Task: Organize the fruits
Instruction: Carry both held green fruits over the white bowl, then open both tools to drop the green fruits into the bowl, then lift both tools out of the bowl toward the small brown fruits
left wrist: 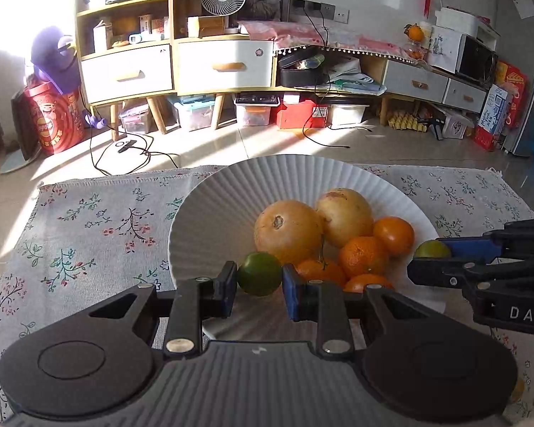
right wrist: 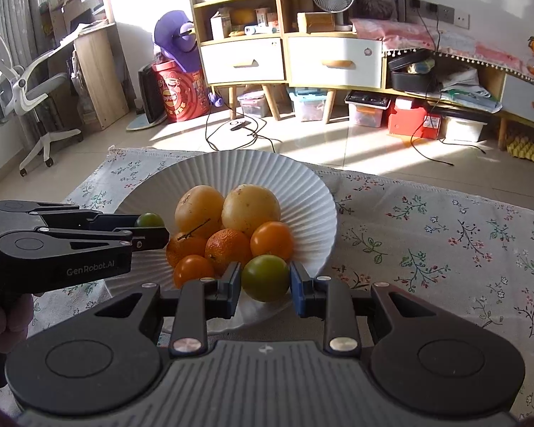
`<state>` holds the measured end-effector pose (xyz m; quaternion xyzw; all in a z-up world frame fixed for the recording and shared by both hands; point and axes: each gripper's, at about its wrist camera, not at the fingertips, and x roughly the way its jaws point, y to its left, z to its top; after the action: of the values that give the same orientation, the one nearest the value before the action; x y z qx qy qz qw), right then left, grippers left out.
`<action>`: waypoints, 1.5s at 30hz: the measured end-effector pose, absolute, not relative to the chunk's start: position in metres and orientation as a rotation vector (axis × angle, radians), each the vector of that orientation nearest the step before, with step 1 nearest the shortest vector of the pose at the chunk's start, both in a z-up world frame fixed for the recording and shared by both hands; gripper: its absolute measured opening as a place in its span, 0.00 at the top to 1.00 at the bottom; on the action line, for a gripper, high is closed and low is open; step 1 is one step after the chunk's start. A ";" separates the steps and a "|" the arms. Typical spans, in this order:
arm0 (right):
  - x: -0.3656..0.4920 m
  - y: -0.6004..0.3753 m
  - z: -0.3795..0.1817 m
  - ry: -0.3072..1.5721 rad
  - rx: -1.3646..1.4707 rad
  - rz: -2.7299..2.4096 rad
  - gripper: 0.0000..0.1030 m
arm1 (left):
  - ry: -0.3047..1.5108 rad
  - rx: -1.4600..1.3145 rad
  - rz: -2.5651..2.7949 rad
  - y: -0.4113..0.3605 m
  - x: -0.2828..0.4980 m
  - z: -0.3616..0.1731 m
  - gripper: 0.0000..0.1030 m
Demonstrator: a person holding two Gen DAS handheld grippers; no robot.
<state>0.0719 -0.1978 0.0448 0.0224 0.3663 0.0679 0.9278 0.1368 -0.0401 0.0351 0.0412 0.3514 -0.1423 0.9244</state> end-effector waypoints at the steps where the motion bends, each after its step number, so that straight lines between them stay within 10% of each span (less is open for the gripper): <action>1: 0.073 -0.198 0.044 0.751 0.042 0.142 0.74 | 0.720 0.081 -0.291 -0.040 0.138 0.035 0.82; 14: 0.074 -0.195 0.044 0.746 0.015 0.143 0.73 | 0.699 0.099 -0.293 -0.042 0.142 0.038 0.74; 21: 0.069 -0.198 0.049 0.737 0.032 0.141 0.57 | 0.685 0.097 -0.287 -0.037 0.139 0.045 0.37; 32: 0.051 -0.205 0.068 0.713 0.098 0.122 0.25 | 0.667 0.122 -0.290 -0.037 0.124 0.062 0.10; 45: 0.024 -0.198 0.078 0.729 0.062 0.093 0.05 | 0.696 0.165 -0.325 -0.037 0.085 0.070 0.07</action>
<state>0.0239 -0.1979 0.0776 0.0305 0.3562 0.0456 0.9328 0.0850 -0.0368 0.0699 0.0803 0.3393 -0.1582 0.9238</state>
